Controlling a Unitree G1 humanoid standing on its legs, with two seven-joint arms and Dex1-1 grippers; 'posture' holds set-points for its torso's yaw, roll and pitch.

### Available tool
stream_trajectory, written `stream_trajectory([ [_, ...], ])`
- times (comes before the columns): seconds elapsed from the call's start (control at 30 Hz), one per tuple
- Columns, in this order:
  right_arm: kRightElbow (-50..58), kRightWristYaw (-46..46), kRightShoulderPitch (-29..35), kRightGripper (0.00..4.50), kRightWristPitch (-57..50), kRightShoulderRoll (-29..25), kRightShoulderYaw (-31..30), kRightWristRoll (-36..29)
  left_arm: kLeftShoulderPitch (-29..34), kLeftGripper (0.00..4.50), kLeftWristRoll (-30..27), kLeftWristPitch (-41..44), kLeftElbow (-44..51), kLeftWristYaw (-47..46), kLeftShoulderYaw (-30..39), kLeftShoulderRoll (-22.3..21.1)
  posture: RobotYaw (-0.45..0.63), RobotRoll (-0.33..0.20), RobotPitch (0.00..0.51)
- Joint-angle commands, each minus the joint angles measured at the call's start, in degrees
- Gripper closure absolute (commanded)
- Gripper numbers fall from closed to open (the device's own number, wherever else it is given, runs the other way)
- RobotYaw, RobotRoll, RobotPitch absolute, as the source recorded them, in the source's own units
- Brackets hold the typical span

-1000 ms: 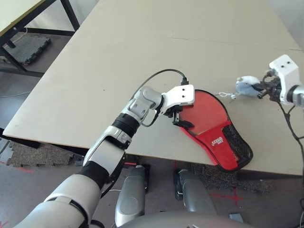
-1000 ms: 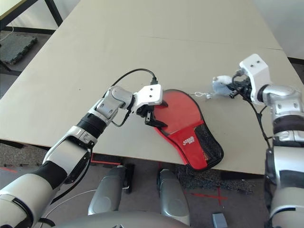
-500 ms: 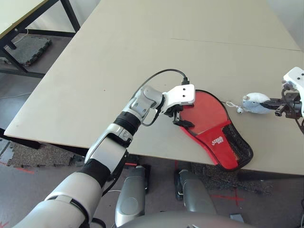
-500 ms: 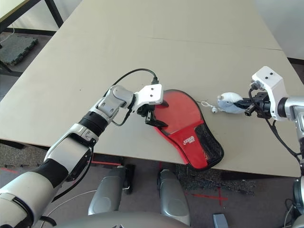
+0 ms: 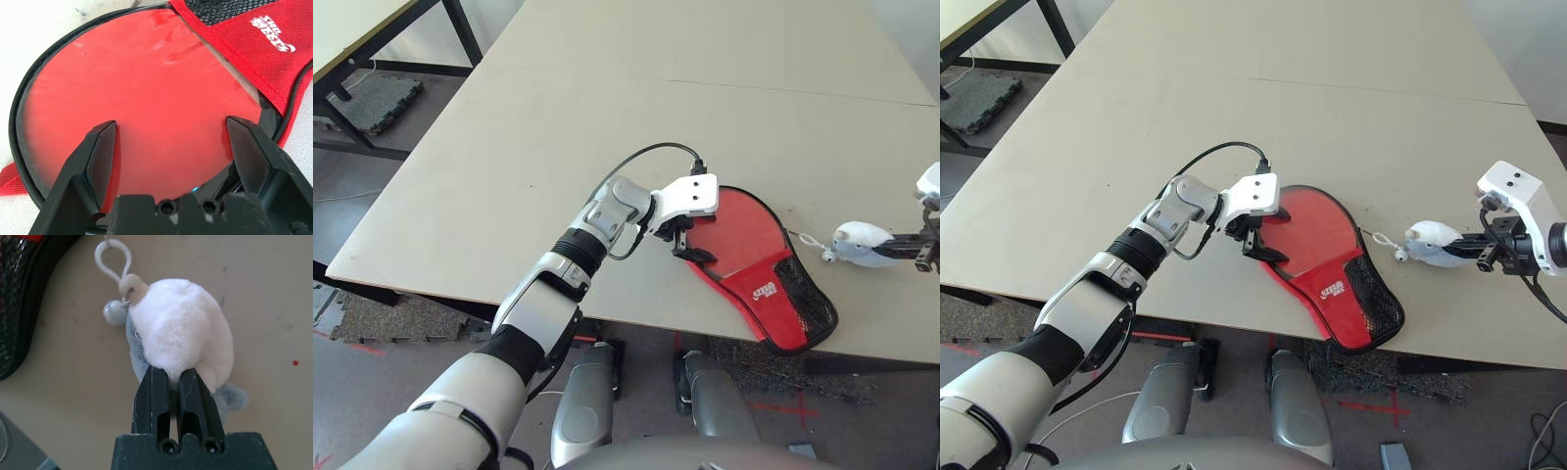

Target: Store the ping-pong paddle in its case and zip it.

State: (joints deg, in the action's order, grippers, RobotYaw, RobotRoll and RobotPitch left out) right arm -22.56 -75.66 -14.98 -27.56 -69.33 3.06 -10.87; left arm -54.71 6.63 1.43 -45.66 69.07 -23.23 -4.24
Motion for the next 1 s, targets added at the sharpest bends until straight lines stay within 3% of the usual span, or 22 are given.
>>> stream_trajectory([
  [0.03,0.9,-5.4,5.0,4.49,-2.8,-3.1,-2.3,0.0,1.2,0.0,2.2,0.7,-2.2,-0.7,-2.0,-0.1,-0.06,0.0,0.195],
  [0.3,12.3,-12.8,13.9,4.49,-9.9,-7.0,-1.5,-6.4,1.5,0.0,2.1,1.1,-1.8,-0.8,-1.9,0.1,-0.05,0.0,0.197],
  [0.7,14.1,-16.3,27.7,4.49,-5.9,-12.9,-1.2,-5.9,1.5,0.0,2.0,1.2,-2.0,-1.0,-1.7,0.3,-0.05,0.0,0.198],
  [0.93,6.6,-11.4,25.2,4.49,1.0,-13.0,-2.9,0.0,1.6,0.0,1.9,1.2,-1.8,-1.0,-1.6,-0.1,-0.05,0.0,0.194],
  [1.0,6.2,-12.2,21.0,3.87,-2.2,-11.6,-1.8,-2.7,1.9,0.0,1.7,1.5,-1.1,-0.8,-1.5,-0.4,-0.04,0.0,0.191],
])
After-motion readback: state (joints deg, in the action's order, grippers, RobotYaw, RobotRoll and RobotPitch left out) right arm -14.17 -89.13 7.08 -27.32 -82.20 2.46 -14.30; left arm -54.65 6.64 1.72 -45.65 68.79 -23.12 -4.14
